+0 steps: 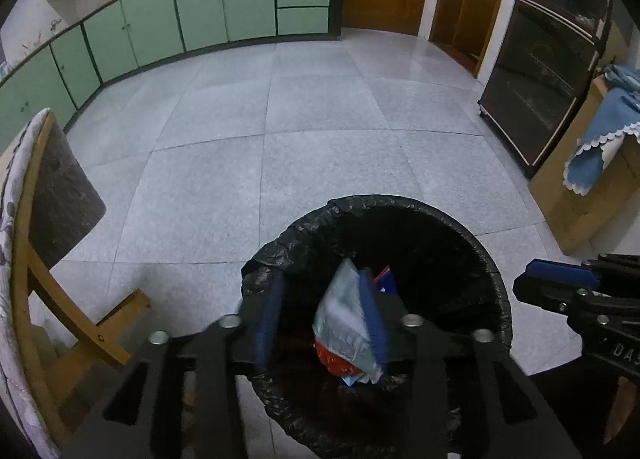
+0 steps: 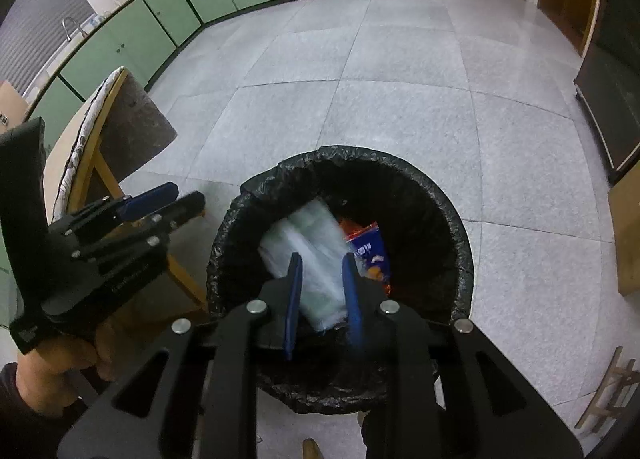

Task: Collect trash

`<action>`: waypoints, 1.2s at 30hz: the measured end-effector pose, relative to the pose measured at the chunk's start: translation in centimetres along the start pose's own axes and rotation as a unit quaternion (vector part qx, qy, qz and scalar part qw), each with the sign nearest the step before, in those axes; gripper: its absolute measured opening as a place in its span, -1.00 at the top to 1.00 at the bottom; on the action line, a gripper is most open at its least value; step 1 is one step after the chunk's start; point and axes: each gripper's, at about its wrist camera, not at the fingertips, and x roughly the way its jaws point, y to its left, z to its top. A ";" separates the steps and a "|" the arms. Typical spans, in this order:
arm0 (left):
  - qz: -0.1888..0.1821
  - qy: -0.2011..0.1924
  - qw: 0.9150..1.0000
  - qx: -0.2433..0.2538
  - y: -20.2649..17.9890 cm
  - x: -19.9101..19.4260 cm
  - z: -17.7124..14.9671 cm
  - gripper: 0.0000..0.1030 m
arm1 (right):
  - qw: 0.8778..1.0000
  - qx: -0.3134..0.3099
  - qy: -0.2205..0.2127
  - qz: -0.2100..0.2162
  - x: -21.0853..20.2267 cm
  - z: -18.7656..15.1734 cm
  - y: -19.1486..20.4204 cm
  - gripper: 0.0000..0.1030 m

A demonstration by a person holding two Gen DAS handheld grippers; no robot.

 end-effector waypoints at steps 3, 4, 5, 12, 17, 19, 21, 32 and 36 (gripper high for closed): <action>0.001 0.002 1.000 -0.003 0.1 -0.5 0.0 -0.02 | 1.000 -0.006 -0.008 -0.006 -0.3 0.0 0.2 0.58; 0.003 -0.001 1.000 -0.007 0.2 -1.1 0.0 -0.11 | 1.000 -0.006 -0.012 -0.007 -0.6 0.0 0.3 0.55; 0.007 -0.006 1.000 -0.013 0.3 -1.8 -0.1 -0.19 | 1.000 -0.007 -0.017 -0.010 -1.0 0.0 0.4 0.50; 0.057 -0.093 0.993 -0.054 2.4 -14.0 -0.9 -0.88 | 0.994 -0.037 -0.099 -0.041 -8.3 -1.2 4.0 -0.47; 0.121 -0.135 0.981 -0.074 3.8 -23.2 -2.9 -0.88 | 0.982 -0.066 -0.173 -0.047 -16.0 -2.2 8.7 -0.78; 0.152 -0.147 0.974 -0.079 4.0 -26.0 -3.6 -0.88 | 0.977 -0.079 -0.192 -0.054 -18.5 -2.5 10.4 -0.89; 0.187 -0.164 0.964 -0.094 4.3 -28.9 -4.6 -0.88 | 0.972 -0.083 -0.211 -0.065 -20.8 -2.8 12.0 -0.90; 0.277 -0.196 0.925 -0.173 5.0 -42.1 -9.3 -0.88 | 0.940 -0.110 -0.311 -0.091 -30.8 -5.8 18.4 -0.90; 0.327 -0.232 0.902 -0.158 3.8 -46.0 -10.8 -0.88 | 0.933 -0.111 -0.333 -0.075 -33.3 -7.1 19.2 -0.90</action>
